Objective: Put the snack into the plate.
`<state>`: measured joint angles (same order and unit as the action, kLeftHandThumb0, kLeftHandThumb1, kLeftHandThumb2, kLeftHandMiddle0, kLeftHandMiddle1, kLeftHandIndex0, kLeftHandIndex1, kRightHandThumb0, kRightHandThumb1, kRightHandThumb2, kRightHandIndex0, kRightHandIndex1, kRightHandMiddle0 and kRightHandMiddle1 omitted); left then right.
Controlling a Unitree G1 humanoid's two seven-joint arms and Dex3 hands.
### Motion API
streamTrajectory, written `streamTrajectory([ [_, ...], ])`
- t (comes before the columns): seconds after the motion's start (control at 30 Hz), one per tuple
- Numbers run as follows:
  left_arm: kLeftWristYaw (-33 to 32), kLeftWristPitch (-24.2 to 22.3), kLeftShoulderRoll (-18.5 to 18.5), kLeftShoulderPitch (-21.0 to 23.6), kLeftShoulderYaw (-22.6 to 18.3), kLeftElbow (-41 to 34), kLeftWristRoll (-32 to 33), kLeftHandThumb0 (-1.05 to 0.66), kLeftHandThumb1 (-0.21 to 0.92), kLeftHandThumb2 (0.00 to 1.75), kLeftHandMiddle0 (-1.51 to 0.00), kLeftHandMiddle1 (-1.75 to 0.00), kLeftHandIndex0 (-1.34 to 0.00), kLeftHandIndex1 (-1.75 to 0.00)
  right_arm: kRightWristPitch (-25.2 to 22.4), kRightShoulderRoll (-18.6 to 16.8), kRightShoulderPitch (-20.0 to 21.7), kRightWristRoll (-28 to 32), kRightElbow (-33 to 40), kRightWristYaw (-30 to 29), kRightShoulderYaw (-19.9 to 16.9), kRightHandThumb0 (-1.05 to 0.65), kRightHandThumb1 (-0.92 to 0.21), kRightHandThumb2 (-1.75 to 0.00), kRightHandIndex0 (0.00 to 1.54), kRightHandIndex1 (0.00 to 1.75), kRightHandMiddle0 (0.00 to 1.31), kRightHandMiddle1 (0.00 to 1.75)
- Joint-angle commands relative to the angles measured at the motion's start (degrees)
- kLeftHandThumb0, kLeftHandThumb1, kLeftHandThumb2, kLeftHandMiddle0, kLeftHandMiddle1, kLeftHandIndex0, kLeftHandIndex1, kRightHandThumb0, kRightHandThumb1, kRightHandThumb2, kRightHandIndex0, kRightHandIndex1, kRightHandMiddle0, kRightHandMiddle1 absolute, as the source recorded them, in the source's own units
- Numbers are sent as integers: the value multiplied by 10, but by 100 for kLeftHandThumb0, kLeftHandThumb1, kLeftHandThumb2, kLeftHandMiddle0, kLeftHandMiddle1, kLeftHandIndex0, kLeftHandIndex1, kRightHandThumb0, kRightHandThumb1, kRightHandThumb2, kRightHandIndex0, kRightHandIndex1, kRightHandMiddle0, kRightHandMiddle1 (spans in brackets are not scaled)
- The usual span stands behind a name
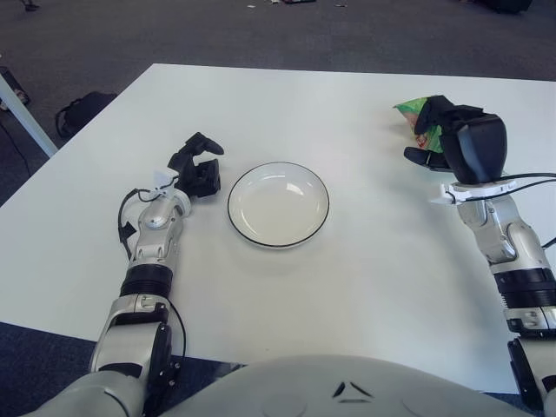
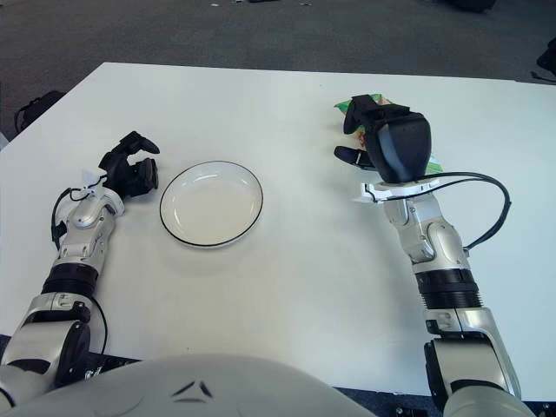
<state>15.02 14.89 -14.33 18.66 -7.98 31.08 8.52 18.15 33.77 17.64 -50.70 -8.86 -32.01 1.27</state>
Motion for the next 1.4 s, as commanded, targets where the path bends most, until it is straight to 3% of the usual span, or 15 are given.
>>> streamTrajectory([
  [0.0, -5, -18, 5, -28, 6, 33, -14, -42, 51, 107, -114, -175, -46, -175, -9, 26, 26, 4, -18, 22, -2, -20, -73, -74, 43, 140, 27, 175],
  [0.1, -6, -16, 5, -27, 6, 36, -15, -42, 51, 108, -114, -175, -47, -175, -12, 35, 37, 10, -27, 36, 0, -30, -86, -59, 31, 126, 22, 175],
  [0.17, -7, -15, 5, -26, 7, 37, -15, -42, 51, 108, -114, -175, -47, -175, -15, 40, 45, 13, -34, 43, 1, -54, -90, -63, 26, 119, 11, 158],
  [0.3, -8, -13, 5, -25, 7, 40, -15, -42, 50, 108, -115, -175, -47, -175, -19, 58, 85, 24, -67, 61, -2, -71, -92, -70, 19, 103, 2, 141],
  [0.7, -21, -14, 7, -24, 7, 41, -19, -43, 49, 110, -117, -175, -48, -175, -76, 78, 145, 45, -164, 95, 0, -81, -92, -74, 12, 77, 0, 110],
  [1.0, -27, -11, 4, -25, 11, 41, -25, -43, 48, 111, -117, -175, -48, -175, -84, 81, 220, 68, -296, 97, 18, -92, -92, -91, 9, 48, 0, 87],
  [1.2, -28, -8, 2, -26, 12, 41, -28, -43, 48, 111, -117, -175, -48, -175, -75, 81, 247, 91, -351, 106, 27, -101, -92, -102, 3, 35, 0, 68],
  [1.37, -25, -7, 1, -25, 13, 43, -27, -43, 48, 111, -118, -175, -48, -175, -72, 72, 268, 104, -415, 104, 42, -104, -92, -107, 0, 14, 0, 49],
])
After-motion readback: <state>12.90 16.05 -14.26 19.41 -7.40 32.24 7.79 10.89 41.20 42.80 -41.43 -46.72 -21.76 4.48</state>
